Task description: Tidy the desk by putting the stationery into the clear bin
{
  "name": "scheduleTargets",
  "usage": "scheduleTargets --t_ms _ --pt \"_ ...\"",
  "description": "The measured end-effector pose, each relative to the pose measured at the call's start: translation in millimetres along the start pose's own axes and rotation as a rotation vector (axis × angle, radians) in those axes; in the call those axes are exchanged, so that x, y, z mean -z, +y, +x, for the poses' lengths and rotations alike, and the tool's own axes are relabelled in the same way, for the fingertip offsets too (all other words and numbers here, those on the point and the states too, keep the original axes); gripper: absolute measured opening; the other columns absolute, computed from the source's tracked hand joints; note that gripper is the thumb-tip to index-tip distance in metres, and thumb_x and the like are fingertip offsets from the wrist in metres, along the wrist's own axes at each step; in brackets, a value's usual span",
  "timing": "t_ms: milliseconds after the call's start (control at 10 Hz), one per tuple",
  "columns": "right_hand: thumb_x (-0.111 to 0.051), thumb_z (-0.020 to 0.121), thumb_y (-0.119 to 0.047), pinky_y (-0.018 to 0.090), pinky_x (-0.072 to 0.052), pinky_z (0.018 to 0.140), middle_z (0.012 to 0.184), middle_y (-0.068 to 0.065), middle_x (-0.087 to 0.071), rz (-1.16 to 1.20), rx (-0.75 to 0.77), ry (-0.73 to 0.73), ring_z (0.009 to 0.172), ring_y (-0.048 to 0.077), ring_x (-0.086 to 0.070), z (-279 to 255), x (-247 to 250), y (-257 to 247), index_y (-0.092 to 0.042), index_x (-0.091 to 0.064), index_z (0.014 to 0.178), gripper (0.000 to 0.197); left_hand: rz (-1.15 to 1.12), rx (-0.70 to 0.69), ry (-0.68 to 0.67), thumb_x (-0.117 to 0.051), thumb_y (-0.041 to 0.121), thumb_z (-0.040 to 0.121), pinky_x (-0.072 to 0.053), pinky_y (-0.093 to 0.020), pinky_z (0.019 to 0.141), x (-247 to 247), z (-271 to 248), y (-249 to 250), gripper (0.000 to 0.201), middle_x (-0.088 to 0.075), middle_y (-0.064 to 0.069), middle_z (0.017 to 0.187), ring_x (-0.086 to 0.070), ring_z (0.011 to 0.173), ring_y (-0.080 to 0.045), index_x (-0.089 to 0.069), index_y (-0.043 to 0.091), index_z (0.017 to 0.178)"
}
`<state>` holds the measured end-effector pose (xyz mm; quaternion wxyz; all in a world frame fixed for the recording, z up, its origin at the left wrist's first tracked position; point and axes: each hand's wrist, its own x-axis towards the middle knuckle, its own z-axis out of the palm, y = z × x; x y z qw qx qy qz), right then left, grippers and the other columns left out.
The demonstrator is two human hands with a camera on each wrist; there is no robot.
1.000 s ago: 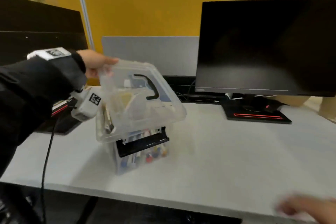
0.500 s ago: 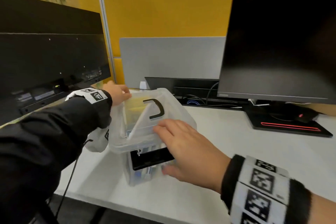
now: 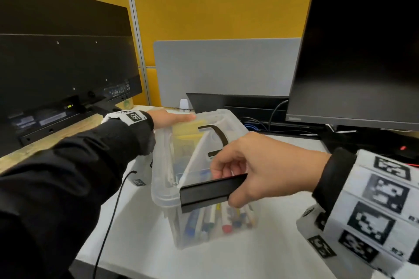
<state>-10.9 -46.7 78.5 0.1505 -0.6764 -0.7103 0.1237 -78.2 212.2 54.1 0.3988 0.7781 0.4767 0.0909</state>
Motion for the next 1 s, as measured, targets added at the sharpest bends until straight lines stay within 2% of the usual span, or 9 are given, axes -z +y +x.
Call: scheduleTargets --t_ms 100,200,300,400,500,600,700,800,1000 --pt "-0.078 0.068 -0.013 0.007 -0.036 0.045 0.055 -0.009 -0.052 0.079 -0.024 -0.093 0.047 0.000 -0.050 3.2 11.1 6.6 -0.027 -0.060 0.071 0.023 -0.119 0.042 -0.105 -0.077 0.062 0.035 -0.035 -0.046 0.109 -3.3 6.1 -0.7 0.117 -0.049 -0.011 0.139 -0.048 0.124 -0.030 -0.040 0.020 0.138" --pt "-0.079 0.068 -0.016 0.007 -0.037 0.045 0.057 -0.010 -0.053 0.095 -0.028 -0.098 0.048 -0.001 -0.050 2.5 13.0 9.5 -0.025 -0.063 0.075 0.020 -0.149 0.049 -0.101 -0.079 0.056 0.050 -0.036 -0.046 0.109 -5.9 11.3 0.0 0.103 -0.050 -0.012 0.137 -0.048 0.123 -0.030 -0.041 0.018 0.138" --pt "-0.080 0.067 -0.021 0.010 -0.042 0.053 0.063 -0.011 -0.056 0.172 -0.024 -0.029 0.058 0.001 -0.050 -3.8 6.1 15.0 -0.027 -0.065 0.079 0.020 -0.097 -0.050 -0.044 -0.078 0.060 0.051 -0.034 -0.044 0.110 -7.9 6.6 3.7 0.096 -0.051 -0.009 0.138 -0.047 0.126 -0.027 -0.050 0.017 0.132" --pt "-0.080 0.068 -0.022 0.013 -0.045 0.062 0.065 -0.010 -0.057 0.245 -0.012 0.057 0.063 0.002 -0.052 -8.6 -3.3 18.5 -0.026 -0.067 0.081 0.019 -0.081 -0.153 0.064 -0.073 0.050 0.070 -0.031 -0.045 0.112 -10.1 -3.3 6.4 0.071 -0.049 -0.008 0.140 -0.043 0.129 -0.028 -0.055 0.016 0.129" --pt "-0.079 0.070 -0.022 0.021 -0.047 0.067 0.068 -0.008 -0.057 0.283 -0.003 0.106 0.066 0.006 -0.053 -12.2 -9.8 20.8 -0.026 -0.066 0.082 0.018 -0.051 -0.263 0.131 -0.071 0.040 0.076 -0.035 -0.036 0.102 -11.2 -6.3 7.1 0.049 -0.058 -0.007 0.128 -0.047 0.121 -0.026 -0.065 0.015 0.118" --pt "-0.079 0.070 -0.021 0.022 -0.048 0.068 0.069 -0.007 -0.058 0.294 -0.012 0.087 0.066 0.006 -0.053 -15.6 -9.3 20.7 -0.021 -0.068 0.086 0.019 -0.041 -0.326 0.140 -0.071 0.038 0.077 -0.035 -0.031 0.088 -13.4 -10.8 6.0 0.043 -0.063 -0.006 0.117 -0.048 0.107 -0.020 -0.068 0.013 0.112" --pt "-0.078 0.071 -0.019 0.019 -0.047 0.068 0.075 -0.007 -0.061 0.281 -0.033 0.133 0.069 0.005 -0.055 -20.7 -10.5 22.7 -0.022 -0.067 0.087 0.019 0.011 -0.371 0.147 -0.066 0.041 0.080 -0.036 -0.031 0.089 -14.8 -13.9 3.8 0.044 -0.063 -0.005 0.119 -0.051 0.111 -0.023 -0.067 0.013 0.115" --pt "-0.075 0.073 -0.018 0.012 -0.040 0.071 0.084 -0.014 -0.054 0.099 -0.032 0.295 0.078 0.001 -0.050 -21.3 -22.0 29.7 -0.031 -0.056 0.084 0.026 0.041 -0.430 0.224 -0.059 0.043 0.086 -0.039 -0.030 0.092 -12.0 -18.6 0.0 0.045 -0.062 -0.006 0.123 -0.054 0.116 -0.024 -0.062 0.013 0.120" --pt "-0.063 0.077 -0.039 0.012 -0.026 0.105 0.126 -0.019 -0.032 -0.096 -0.001 0.458 0.122 -0.003 -0.030 -69.3 -43.7 15.8 -0.033 -0.035 0.126 0.057 0.115 -0.762 0.407 -0.059 0.037 0.088 -0.037 -0.022 0.094 -3.6 -50.7 11.7 0.038 -0.060 0.003 0.123 -0.052 0.117 -0.012 -0.060 0.019 0.121"
